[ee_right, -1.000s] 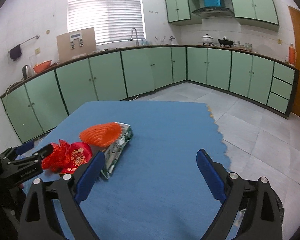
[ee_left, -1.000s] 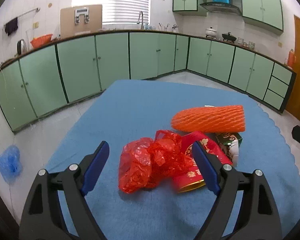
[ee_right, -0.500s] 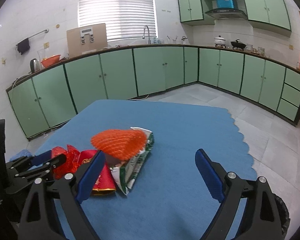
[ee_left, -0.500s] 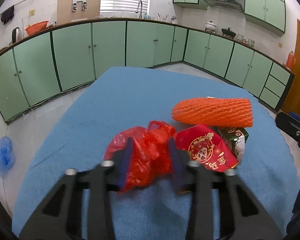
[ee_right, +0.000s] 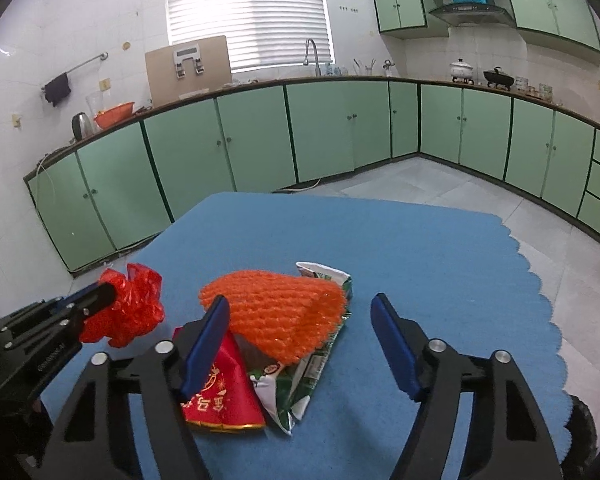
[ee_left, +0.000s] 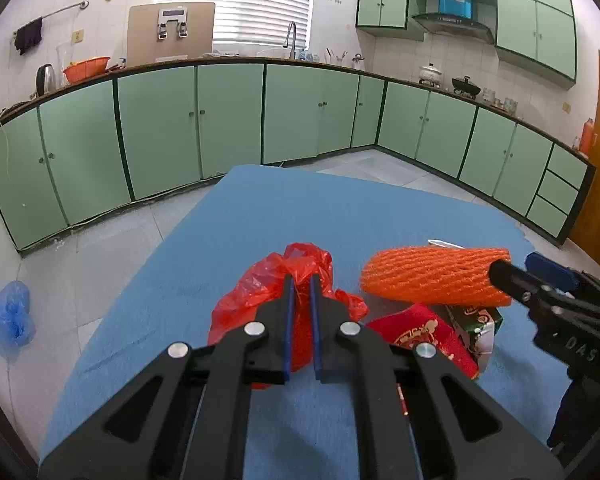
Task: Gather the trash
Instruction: 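Grasp the red plastic bag with the left tool while the right tool grasps the orange foam net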
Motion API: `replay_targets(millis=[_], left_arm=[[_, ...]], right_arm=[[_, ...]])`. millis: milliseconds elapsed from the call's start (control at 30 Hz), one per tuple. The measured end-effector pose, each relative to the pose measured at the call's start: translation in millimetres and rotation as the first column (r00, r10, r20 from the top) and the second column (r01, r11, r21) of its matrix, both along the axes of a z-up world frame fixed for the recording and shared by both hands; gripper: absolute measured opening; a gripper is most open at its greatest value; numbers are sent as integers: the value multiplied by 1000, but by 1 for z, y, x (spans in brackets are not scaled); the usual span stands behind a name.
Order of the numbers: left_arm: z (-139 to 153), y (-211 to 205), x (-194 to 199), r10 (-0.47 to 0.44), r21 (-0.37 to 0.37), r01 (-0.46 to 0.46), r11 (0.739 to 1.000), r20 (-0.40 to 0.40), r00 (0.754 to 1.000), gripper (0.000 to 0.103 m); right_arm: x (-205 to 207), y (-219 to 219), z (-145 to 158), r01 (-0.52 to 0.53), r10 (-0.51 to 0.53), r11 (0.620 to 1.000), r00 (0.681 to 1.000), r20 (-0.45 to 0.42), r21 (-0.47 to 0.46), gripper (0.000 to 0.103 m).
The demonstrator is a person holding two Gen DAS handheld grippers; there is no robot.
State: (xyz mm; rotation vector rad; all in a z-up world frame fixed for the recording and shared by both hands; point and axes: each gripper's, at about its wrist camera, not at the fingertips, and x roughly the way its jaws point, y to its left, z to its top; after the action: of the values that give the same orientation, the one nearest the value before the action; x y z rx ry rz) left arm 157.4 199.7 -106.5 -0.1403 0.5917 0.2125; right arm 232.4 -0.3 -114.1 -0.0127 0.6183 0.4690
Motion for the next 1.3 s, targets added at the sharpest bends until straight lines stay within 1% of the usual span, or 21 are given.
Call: replay_targets(millis=[33,100,133,167,233,267,300,367,400,433,567,800,1000,1300], left_arm=[[-1,-1,1,-1,4,1,1000,0,1000,6],[-2,-2,4,-5,9,5,1000,-3,1000,6],[-3,-2,4,-6,9,6,1000,-5,1000,6],[-4,-2,5,-7,8,7,1000,-8,1000,6],[-6,-1,5,-7,4,7,1000,-12,1000,6],[-7,-2,5,-7,1,7,1000,-13,1000,6],[-8,-2,5,-6,-1,6,1000,-15,1000,6],[-8,-1,5,-5,-4,5,1000,-16,1000,6],[-8,0,5,-5,-4,5,1000,-16,1000,6],[-7,0,5,-5,-4,5,1000,-15,1000,6],[-5,0,3,-3,-1,3,1000,-6,1000,6],[5,-7,-4,-11,8,11,1000,22,1000,6],[18,-17,-8,-29,14,29,999,51,998,6],[36,-45,-16,-81,17,80,997,92,992,6]], right_arm=[[2,2,-2,-8,8,1000,1000,-11,0,62],[3,4,-6,-22,21,1000,999,-29,-7,57],[4,5,-8,-29,29,1000,999,-39,-7,50],[4,6,-10,-37,37,999,998,-49,-8,47],[3,7,-13,-55,54,998,996,-67,-6,33],[2,6,-14,-60,60,998,996,-70,-7,29],[1,6,-15,-67,66,998,995,-70,-8,21],[1,6,-13,-74,73,997,995,-67,-7,15],[0,6,-12,-79,79,997,995,-67,-5,8],[-1,6,-11,-82,82,997,995,-64,-3,7],[-8,5,-3,-92,92,996,995,-43,9,6],[-19,-4,20,-87,87,995,996,7,41,5],[-26,-16,36,-64,62,997,997,39,47,5],[-42,-41,54,-17,13,999,997,79,52,5]])
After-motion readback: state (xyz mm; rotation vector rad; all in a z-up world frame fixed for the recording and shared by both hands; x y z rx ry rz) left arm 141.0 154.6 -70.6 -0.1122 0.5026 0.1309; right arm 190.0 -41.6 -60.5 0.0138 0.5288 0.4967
